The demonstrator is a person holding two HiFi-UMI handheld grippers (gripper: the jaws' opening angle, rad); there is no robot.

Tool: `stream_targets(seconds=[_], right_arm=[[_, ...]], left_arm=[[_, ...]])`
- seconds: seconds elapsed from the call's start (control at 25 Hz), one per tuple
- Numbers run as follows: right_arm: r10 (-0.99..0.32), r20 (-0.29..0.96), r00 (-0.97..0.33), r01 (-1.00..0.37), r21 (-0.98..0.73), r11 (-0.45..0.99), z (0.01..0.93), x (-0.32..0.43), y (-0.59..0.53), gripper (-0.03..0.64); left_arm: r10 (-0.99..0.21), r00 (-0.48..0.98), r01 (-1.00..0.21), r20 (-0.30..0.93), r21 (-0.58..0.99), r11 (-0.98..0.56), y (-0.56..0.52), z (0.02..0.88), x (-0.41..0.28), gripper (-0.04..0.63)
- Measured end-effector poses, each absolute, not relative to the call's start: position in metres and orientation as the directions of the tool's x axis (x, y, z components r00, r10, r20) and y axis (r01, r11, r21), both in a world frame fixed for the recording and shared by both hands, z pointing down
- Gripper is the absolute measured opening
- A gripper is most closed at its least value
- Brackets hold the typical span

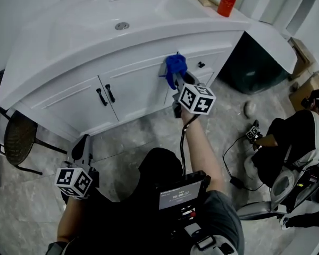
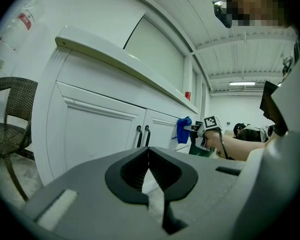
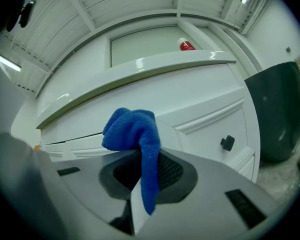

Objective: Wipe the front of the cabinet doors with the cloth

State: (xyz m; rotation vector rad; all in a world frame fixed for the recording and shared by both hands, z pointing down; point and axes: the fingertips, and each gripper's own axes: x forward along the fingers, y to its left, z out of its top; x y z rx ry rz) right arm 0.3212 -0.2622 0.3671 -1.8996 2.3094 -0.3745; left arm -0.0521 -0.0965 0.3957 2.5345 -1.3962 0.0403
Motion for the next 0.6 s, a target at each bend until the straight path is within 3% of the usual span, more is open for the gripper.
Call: stream_targets(seconds=[0.28, 0.6], right_arm=[[-0.913, 0.010, -0.408, -0.881, -0.268, 0.390, 0.354, 0.206, -0.233, 0.049], [-0.728, 0.019, -0.685, -0.714, -0.219, 0.665, 0.367, 0.057, -0.211, 0.049]], left_arm=[[-0.832, 0.541, -0.829, 0.125, 0.247, -0.502, -0.098, 0.399, -0.074, 0.003], [-0.853, 0.502, -0.848, 0.142, 0.271, -0.455, -0.097, 0.413, -0.109, 0.003]])
